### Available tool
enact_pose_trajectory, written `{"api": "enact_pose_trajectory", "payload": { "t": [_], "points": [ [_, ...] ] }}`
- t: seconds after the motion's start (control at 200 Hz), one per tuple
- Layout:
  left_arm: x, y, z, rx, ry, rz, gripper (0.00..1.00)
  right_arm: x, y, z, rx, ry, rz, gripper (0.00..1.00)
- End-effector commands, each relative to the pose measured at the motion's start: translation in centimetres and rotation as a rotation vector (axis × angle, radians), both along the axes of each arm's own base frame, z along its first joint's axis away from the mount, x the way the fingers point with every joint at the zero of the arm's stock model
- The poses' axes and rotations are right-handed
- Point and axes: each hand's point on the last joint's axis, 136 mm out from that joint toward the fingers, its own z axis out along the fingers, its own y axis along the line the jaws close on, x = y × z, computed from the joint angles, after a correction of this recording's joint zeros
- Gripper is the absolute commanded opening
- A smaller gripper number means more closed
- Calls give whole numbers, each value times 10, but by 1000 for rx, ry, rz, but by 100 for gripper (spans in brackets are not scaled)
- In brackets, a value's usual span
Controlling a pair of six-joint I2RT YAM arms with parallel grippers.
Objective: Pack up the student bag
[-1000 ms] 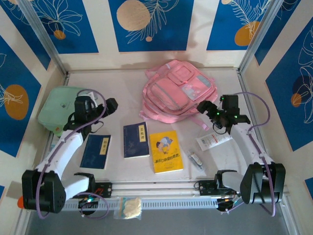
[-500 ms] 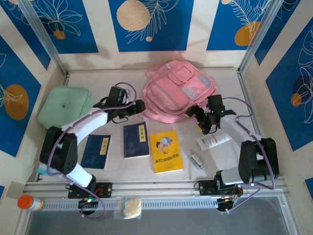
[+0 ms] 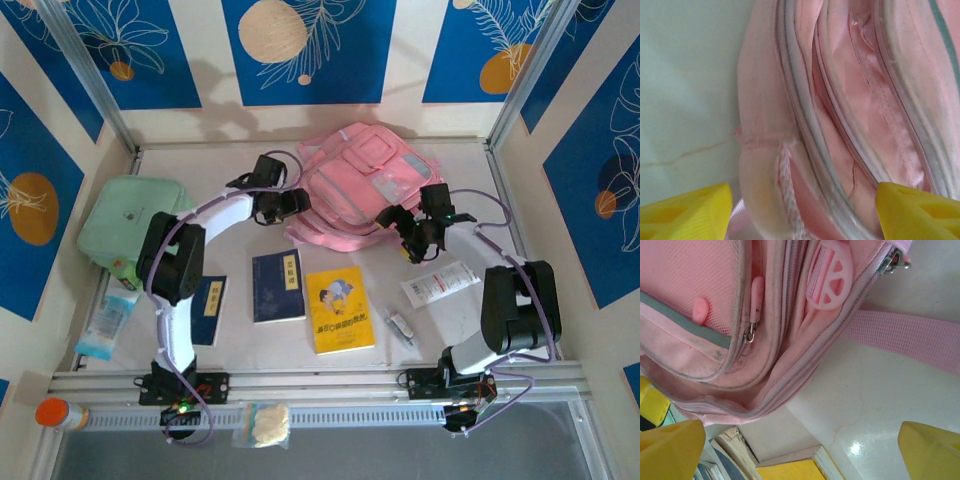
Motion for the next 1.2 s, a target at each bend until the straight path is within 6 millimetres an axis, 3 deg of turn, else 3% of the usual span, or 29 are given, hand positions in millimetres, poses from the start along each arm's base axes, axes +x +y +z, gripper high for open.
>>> {"api": "enact_pose_trajectory", "payload": {
  "t": [0.0, 0.15, 0.36, 0.475, 0.565, 0.705, 0.87, 1.05, 1.195],
  "points": [
    [5, 2, -13, 56, 39, 14, 71, 11, 0, 3, 10, -6, -13, 99],
    [15, -2, -20, 65, 54, 19, 59, 15, 3, -2, 8, -1, -7, 99],
    [16, -3, -14, 42, 40, 22, 26, 21, 10, -11, 16, 27, 7, 99],
    [15, 0, 7, 10, 8, 35, 9, 24, 15, -12, 16, 28, 18, 99],
    [16, 7, 30, -43, -26, 66, 0, 29, 21, -10, 14, 22, 27, 99],
    [15, 25, 74, -114, -79, 117, 0, 36, 37, -8, 19, 14, 46, 99],
    [-10, 53, 107, -127, -126, 181, 0, 51, 67, 6, 23, -38, 103, 99],
    [-50, 106, 102, -32, -84, 263, 0, 60, 115, 21, 57, -72, 199, 99],
    [-64, 144, 82, 42, -52, 272, 0, 37, 151, 33, 54, -69, 291, 99]
  ]
}}
